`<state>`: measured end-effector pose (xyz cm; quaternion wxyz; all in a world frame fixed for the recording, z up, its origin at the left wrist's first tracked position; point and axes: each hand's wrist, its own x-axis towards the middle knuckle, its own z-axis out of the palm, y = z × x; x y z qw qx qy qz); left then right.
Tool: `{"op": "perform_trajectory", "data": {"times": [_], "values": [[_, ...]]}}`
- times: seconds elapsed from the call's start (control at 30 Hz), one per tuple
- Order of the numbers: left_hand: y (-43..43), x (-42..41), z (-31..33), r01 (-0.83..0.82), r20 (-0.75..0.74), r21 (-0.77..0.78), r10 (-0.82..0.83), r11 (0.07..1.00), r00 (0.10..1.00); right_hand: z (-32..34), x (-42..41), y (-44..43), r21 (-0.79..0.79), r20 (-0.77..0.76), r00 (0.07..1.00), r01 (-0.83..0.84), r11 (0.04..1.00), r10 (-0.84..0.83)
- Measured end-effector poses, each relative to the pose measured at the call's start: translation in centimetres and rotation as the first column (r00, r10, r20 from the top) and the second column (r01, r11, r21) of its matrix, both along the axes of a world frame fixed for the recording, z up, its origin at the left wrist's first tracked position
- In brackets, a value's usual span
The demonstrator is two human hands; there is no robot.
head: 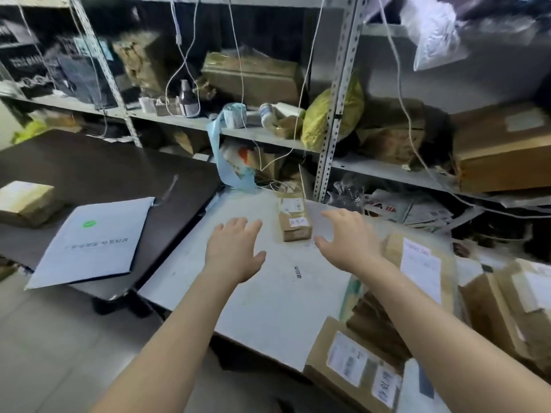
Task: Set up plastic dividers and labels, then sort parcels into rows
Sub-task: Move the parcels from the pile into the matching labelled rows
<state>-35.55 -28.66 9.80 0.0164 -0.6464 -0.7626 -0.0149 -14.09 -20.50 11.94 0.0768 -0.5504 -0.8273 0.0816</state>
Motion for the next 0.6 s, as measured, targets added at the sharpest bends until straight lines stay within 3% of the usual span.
{"op": "perform_trajectory", "data": {"times": [0.13,0.23,0.37,0.5,0.6], "values": [[5.7,-5.0,-3.0,-0.044,0.060,-0.077,0.049,0.996,0.997,-3.2,-5.2,5.7,-0.122,-0.080,0.992,0.091,0.988,-0.101],[9.7,-7.0,-5.8,-0.066,0.223,-0.141,0.097,0.988,0.970,-6.0,-8.2,9.6,-0.217,-0.181,0.964,0.154,0.964,-0.194],[14.9,-8.8,-10.5,-0.073,0.473,-0.204,0.164,0.976,0.866,-10.4,-10.7,14.8,-0.351,-0.248,0.919,0.209,0.913,-0.306],[18.8,-9.2,-15.2,0.006,0.619,-0.288,0.181,0.958,0.764,-14.1,-12.1,19.0,-0.425,-0.304,0.857,0.268,0.865,-0.415],[22.0,-9.5,-18.6,0.063,0.715,-0.332,0.208,0.941,0.667,-17.0,-13.1,21.6,-0.501,-0.262,0.819,0.336,0.798,-0.510]]}}
